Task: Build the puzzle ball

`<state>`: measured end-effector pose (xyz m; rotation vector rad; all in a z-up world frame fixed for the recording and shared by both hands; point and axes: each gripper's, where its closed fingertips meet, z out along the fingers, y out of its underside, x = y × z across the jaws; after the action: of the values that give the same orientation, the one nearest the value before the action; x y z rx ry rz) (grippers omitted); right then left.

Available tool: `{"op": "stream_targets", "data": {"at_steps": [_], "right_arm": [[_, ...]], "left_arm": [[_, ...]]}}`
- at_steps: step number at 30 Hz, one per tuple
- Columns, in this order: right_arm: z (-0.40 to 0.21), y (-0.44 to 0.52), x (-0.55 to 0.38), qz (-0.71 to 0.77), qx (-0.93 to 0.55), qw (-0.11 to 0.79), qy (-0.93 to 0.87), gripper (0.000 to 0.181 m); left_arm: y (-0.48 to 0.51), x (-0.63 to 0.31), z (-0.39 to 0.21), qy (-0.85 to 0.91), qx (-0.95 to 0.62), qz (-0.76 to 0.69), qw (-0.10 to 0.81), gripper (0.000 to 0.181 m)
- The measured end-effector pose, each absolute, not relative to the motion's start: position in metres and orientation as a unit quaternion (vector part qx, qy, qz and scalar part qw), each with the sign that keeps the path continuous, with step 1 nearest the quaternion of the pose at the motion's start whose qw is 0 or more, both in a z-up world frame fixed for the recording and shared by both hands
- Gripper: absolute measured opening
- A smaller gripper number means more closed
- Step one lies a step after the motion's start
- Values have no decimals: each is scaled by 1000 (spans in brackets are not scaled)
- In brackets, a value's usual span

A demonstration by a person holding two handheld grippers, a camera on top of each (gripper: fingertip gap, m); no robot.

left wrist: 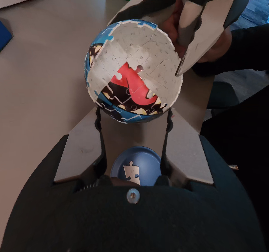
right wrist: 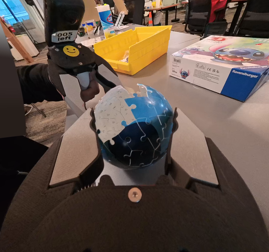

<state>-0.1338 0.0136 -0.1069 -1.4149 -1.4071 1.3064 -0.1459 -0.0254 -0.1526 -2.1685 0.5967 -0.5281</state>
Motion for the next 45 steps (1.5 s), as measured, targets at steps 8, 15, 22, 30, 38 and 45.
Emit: {"op": "stream_targets", "data": {"at_steps": [8, 15, 22, 30, 38, 45], "right_arm": [[-104, 17, -132, 516, -544, 374, -545, 106], [-93, 27, -125, 523, -538, 391, -533, 105], [-86, 31, -121, 536, -537, 396, -518, 104], [-75, 43, -112, 548, -535, 411, -494, 100], [-59, 51, -103, 561, -525, 422, -480, 96], [-39, 42, -102, 557, -511, 427, -497, 95]], "left_arm": [[-45, -169, -146, 236, -869, -169, 399, 85], [-106, -204, -170, 269, -903, -105, 318, 56], [-102, -206, -206, 283, -914, -29, 289, 39], [-92, -210, -205, 286, -907, 9, 308, 18], [-82, -230, -203, 276, -898, 47, 340, 17], [-78, -240, -197, 294, -874, 101, 373, 17]]}}
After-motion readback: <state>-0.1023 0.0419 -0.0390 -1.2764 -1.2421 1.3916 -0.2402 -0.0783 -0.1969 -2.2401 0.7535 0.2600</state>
